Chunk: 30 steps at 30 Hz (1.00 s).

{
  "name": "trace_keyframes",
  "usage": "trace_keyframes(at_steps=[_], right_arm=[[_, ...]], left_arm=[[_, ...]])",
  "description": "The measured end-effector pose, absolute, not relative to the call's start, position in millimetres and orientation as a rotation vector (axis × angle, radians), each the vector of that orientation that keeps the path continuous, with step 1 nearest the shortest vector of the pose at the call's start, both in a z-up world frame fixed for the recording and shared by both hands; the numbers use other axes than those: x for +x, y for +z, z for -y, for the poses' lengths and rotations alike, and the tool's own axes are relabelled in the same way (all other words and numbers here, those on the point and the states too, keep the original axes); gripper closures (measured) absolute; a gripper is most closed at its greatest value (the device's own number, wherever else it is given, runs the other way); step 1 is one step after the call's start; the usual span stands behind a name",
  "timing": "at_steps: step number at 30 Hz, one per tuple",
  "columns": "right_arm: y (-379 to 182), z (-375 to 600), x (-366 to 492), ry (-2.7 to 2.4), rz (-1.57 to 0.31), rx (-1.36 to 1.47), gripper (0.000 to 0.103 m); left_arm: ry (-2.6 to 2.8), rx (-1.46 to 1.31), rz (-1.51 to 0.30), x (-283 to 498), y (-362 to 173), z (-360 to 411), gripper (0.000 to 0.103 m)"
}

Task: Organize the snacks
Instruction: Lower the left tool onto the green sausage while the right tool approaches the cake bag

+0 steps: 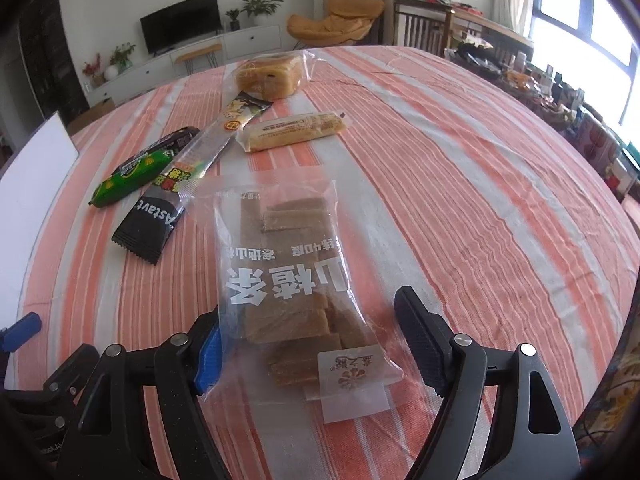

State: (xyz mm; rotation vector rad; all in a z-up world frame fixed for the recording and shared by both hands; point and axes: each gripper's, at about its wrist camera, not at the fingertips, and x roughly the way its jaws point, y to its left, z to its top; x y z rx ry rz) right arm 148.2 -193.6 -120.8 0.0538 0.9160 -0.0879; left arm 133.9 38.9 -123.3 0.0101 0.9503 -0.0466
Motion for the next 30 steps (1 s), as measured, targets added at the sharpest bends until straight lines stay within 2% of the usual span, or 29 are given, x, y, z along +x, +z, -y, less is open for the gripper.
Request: trace_keyframes(at_steps=[5,9,14,16,18,19,21,22,26,30], right_arm=[[-121.7,190.2,148.2,-0.091,-0.918,0.033,0.019],[-121.3,191.2,146.3,-0.089,-0.915,0.036,0.019],[-120.8,192.1,145.6,-0.082,-0.911,0.047,0.018],[-120.4,193.4,145.4,-0.077,-0.908,0.054,0.018],[-120.2,194.3,145.0,-0.072,-0.905,0.061,0.018],[-120.0,194.7,145.0,-0.07,-0.904,0.064,0.018],[-120.0,195.0,145.0,-0.067,-0.902,0.068,0.018],[-119.8,195.4,144.8,-0.066,-0.901,0.07,0.018],[-119.8,196.7,144.9,-0.065,-0.899,0.073,0.018],[-119.5,197.2,144.4,-0.064,-0.899,0.073,0.018]], left_arm=[[-0.046,0.011,-0.953,134.6,-123.1,-38.8,0.0],[-0.053,0.051,-1.072,160.1,-113.1,-32.1,0.001],[-0.046,0.093,-1.0,211.5,-71.4,-26.4,0.001],[-0.043,0.095,-1.013,237.1,-71.6,-28.9,0.009],[-0.063,0.097,-1.056,261.9,-79.9,-30.8,0.034],[-0.075,0.096,-1.081,270.6,-86.1,-31.6,0.04],[-0.107,0.088,-1.112,281.6,-97.2,-32.1,0.058],[-0.116,0.094,-1.116,283.8,-101.4,-29.9,0.06],[-0.188,0.109,-1.077,280.0,-105.0,-22.3,0.077],[-0.158,0.041,-1.074,261.0,-104.8,-28.3,0.081]])
